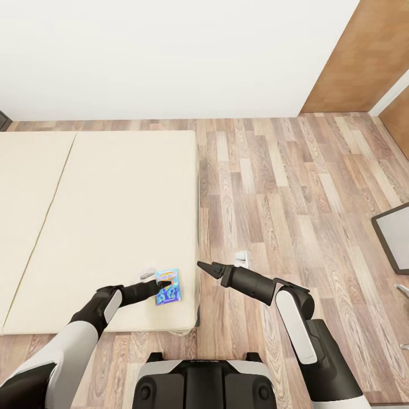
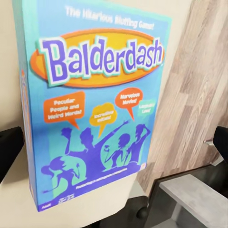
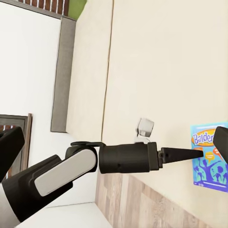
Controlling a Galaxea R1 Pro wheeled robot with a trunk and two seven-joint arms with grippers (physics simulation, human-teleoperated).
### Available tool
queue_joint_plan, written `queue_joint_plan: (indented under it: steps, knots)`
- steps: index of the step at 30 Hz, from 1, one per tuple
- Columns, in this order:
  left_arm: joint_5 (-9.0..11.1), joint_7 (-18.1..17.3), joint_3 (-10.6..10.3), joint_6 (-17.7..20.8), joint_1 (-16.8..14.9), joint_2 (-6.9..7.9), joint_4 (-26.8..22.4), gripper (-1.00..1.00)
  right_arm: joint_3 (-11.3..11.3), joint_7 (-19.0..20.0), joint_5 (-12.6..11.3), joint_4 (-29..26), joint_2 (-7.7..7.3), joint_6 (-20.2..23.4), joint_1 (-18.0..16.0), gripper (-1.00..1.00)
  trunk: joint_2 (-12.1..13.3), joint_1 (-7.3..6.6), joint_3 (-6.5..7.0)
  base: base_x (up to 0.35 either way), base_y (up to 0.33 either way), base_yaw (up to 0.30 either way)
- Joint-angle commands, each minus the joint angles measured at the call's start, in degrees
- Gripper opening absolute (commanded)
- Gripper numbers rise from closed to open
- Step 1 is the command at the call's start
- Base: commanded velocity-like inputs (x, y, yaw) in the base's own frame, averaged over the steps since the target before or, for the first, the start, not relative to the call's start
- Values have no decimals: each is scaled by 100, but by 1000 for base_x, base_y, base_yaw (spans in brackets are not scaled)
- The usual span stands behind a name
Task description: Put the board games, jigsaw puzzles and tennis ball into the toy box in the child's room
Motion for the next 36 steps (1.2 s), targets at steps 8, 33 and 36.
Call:
queue_joint_plan:
  steps: [8, 33, 36]
  knots:
    - [37, -21, 21, 50, -14, -6, -4, 100, -7, 12, -10, -4, -1, 35, -3, 100, -6, 2, -5, 0, 0, 0]
    - [37, -51, 21, 49, -15, -57, -9, 100, -4, 12, -13, -4, -1, 34, -3, 100, -6, 2, -5, 0, 0, 0]
    - [37, -51, 21, 49, -15, -57, -25, 100, -5, 12, -14, -4, -3, 35, -3, 100, -6, 2, -5, 0, 0, 0]
